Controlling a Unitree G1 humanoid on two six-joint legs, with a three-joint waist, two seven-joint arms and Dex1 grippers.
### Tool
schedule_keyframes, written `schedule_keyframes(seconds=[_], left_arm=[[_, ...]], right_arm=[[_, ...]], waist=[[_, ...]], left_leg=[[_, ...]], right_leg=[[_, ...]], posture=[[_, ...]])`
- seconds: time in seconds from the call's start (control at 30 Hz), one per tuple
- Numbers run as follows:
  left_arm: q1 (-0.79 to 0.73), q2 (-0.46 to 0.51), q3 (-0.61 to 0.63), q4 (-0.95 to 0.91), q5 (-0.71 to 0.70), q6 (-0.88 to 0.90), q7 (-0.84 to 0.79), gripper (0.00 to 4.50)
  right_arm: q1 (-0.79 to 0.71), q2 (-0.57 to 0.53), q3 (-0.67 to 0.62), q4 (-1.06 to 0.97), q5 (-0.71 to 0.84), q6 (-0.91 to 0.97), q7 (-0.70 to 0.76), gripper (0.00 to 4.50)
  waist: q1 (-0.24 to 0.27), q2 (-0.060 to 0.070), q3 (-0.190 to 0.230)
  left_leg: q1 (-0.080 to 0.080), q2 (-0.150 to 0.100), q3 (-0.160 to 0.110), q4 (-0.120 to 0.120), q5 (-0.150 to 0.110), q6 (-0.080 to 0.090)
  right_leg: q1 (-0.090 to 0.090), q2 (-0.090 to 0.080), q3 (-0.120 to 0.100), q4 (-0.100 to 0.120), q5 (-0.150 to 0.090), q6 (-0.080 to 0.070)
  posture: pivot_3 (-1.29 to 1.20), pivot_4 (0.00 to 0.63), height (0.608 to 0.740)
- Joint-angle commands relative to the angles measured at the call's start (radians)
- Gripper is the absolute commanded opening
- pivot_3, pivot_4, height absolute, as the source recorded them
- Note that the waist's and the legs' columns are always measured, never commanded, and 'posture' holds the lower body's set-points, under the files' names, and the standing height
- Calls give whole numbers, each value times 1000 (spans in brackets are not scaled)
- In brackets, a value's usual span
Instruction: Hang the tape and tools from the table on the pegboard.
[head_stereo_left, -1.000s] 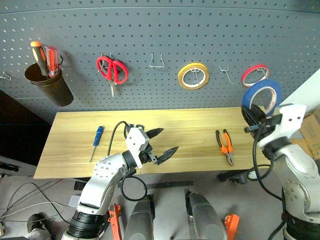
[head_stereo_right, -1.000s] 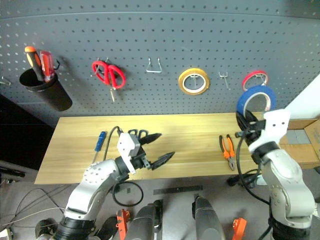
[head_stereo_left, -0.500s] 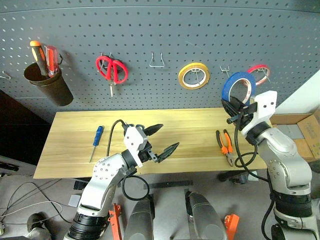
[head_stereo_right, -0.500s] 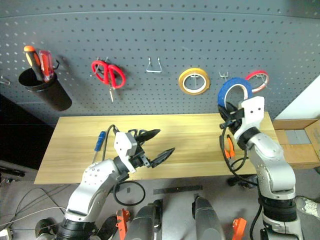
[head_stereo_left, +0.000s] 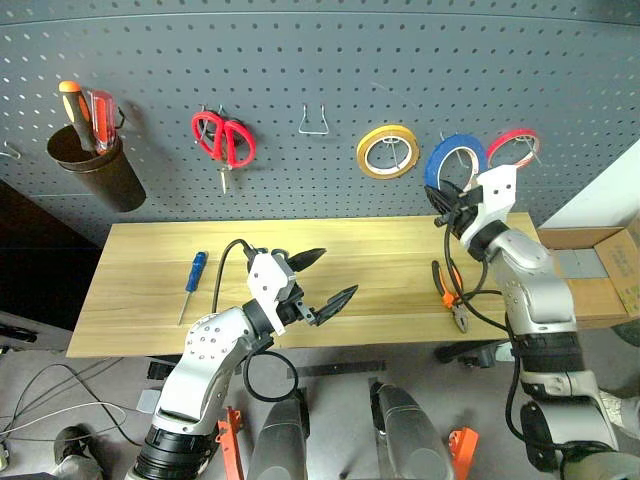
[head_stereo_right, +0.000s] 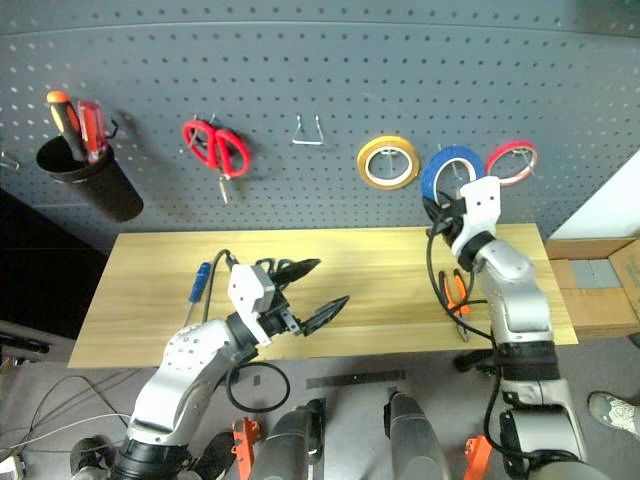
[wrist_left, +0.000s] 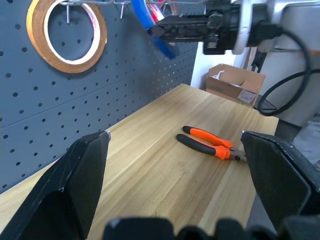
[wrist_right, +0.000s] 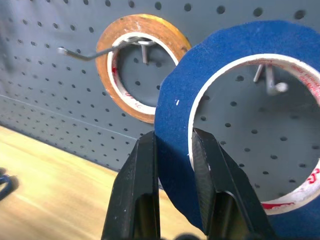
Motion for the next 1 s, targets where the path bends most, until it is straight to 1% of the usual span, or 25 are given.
schedule_keyframes(seconds=[0.03, 0.1, 0.17, 0.2, 0.27, 0.43, 0.47, 0.5, 0.53, 0.57, 0.6, 0.67, 0.7, 0.73, 0.8, 0.93, 1.0], left_arm=[[0, 4, 6, -49, -8, -1, 10, 4500], [1, 8, 9, -50, -10, 1, 12, 4500], [0, 3, 19, -52, -24, 13, 21, 4500], [0, 1, 23, -55, -29, 20, 27, 4500], [3, 2, 21, -60, -30, 25, 26, 4500], [24, 7, 18, -67, -25, 23, 26, 4500], [29, 9, 20, -69, -25, 24, 26, 4500], [35, 15, 22, -67, -28, 29, 20, 4500], [40, 22, 22, -64, -28, 30, 12, 4500], [43, 27, 22, -62, -28, 32, 7, 4500], [47, 45, 11, -51, -13, 34, -6, 4500], [55, 69, -3, -43, 2, 39, -22, 4500], [59, 77, -11, -31, 15, 36, -24, 4500], [61, 83, -15, -24, 16, 46, -25, 4500], [66, 97, -24, -23, 10, 65, -38, 4500], [91, 114, -21, -63, -14, 101, -50, 4500], [112, 120, -23, -78, -7, 103, -45, 4500]], right_arm=[[-72, -4, 0, 78, -21, -45, 18, 366], [-99, -13, 4, 105, -44, -23, 1, 366], [-94, -20, -8, 86, -43, 3, -5, 1103], [-82, -27, -9, 66, -45, 11, -4, 1319], [-41, -41, -15, -1, -43, 52, -9, 1988], [175, -67, -71, -355, 62, 232, -12, 3760], [232, -69, -86, -442, 104, 288, -13, 4086], [347, -78, -106, -552, 175, 385, -5, 4437], [444, -94, -111, -625, 206, 466, -2, 4476], [505, -107, -113, -669, 225, 522, -5, 4476], [561, -149, -79, -676, 189, 572, -13, 4476], [606, -205, -30, -670, 131, 613, -31, 4476], [598, -217, -10, -618, 87, 640, -69, 4476], [571, -213, -8, -557, 62, 647, -100, 4476], [514, -206, -3, -454, 22, 668, -143, 4476], [406, -178, -16, -358, 26, 670, -140, 4476], [356, -170, 1, -320, 25, 667, -124, 4476]], waist=[[0, 0, 0], [0, 0, 0], [1, 0, 0], [1, 0, 0], [3, 0, 0], [13, 0, 0], [14, 0, 0], [18, 0, 0], [22, 0, -1], [28, 0, -1], [28, 0, -1], [23, 1, -1], [17, 1, -1], [11, 0, -1], [-3, -2, 0], [-5, -2, 0], [-4, -2, 0]], left_leg=[[0, 0, 0, 0, 0, 0], [0, 0, 0, 0, 0, 0], [0, 0, 0, 0, 0, 0], [0, 0, -1, 0, 0, 0], [0, 0, -1, 0, 0, 0], [-1, 1, -2, 0, 0, 0], [-1, 1, -2, 0, 0, 0], [-1, 1, -2, 0, 0, 0], [-1, 2, -2, 0, 0, 0], [-1, 2, -4, -1, 0, 0], [-1, 2, -5, -1, 0, 0], [-1, 2, -2, 0, 0, 0], [-1, 1, -1, 1, 0, 0], [1, 2, 3, 1, 1, 1], [4, 2, 6, 2, 1, 1], [6, 2, 10, 1, 2, 3], [5, 3, 10, 0, 2, 3]], right_leg=[[0, 0, 0, 0, 1, -1], [0, 0, 0, 0, 1, -2], [0, 0, -1, 0, 1, -2], [0, 0, -1, 0, 1, -2], [0, 0, -1, 0, 1, -2], [0, -1, -1, 0, 1, -2], [0, -1, -1, 0, 1, -2], [0, -2, -1, 0, 1, -2], [0, -2, -1, 0, 1, -2], [0, -1, -2, 0, 1, -2], [1, -1, -3, 0, 0, -1], [1, -1, -1, 0, -2, 2], [0, -2, 1, 0, -2, 2], [0, -2, 3, -1, -1, -1], [2, -2, 4, -2, -1, -2], [1, -1, 4, -1, 0, -4], [1, 0, 4, -1, 0, -5]], posture=[[-79, 283, 740], [-80, 282, 740], [-82, 282, 740], [-83, 282, 740], [-83, 284, 740], [-82, 289, 740], [-84, 289, 740], [-96, 292, 740], [-101, 295, 740], [-103, 297, 740], [-106, 304, 740], [-111, 308, 740], [-112, 308, 740], [-111, 309, 740], [-101, 314, 740], [-86, 320, 740], [-81, 326, 740]])
